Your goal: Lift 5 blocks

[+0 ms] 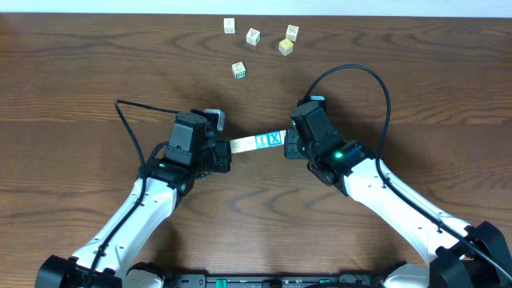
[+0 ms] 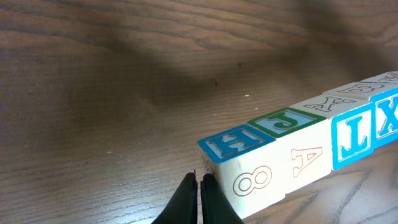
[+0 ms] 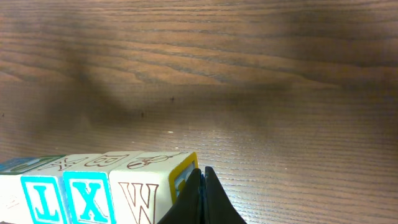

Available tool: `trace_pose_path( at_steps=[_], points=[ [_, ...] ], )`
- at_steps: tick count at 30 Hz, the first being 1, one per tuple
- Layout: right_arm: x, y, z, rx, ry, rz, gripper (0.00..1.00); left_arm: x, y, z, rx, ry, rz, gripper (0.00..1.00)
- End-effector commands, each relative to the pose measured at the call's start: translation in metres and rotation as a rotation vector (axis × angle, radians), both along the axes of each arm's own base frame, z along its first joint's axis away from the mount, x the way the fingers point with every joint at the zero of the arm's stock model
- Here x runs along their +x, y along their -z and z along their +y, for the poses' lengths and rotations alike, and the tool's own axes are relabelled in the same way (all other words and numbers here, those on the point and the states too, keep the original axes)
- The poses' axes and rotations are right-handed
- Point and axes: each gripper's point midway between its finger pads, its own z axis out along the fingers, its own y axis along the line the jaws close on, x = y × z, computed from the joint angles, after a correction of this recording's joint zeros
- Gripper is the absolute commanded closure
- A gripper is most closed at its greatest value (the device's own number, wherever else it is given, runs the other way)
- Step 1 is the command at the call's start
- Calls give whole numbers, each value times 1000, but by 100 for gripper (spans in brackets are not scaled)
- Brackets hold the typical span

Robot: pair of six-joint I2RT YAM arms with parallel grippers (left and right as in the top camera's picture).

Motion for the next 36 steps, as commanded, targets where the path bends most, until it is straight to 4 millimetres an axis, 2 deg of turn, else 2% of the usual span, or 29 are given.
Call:
trace_pose_path(
  at_steps=[1, 12, 19, 28, 36],
  points=[
    [-40, -19, 82, 217, -278, 84, 99, -21, -35, -59, -191, 231, -20, 93],
    [-41, 2, 81, 189, -273, 131, 99, -20, -35, -59, -189, 226, -20, 93],
    [-39, 1, 82, 193, -273, 124, 99, -20, -30, -59, -184, 224, -4, 93],
    [-39, 1, 82, 192, -273, 123, 99, -20, -9, -59, -168, 214, 59, 93],
    [-38, 7, 81, 180, -267, 133, 99, -19, -9, -59, -170, 214, 53, 93]
  ],
)
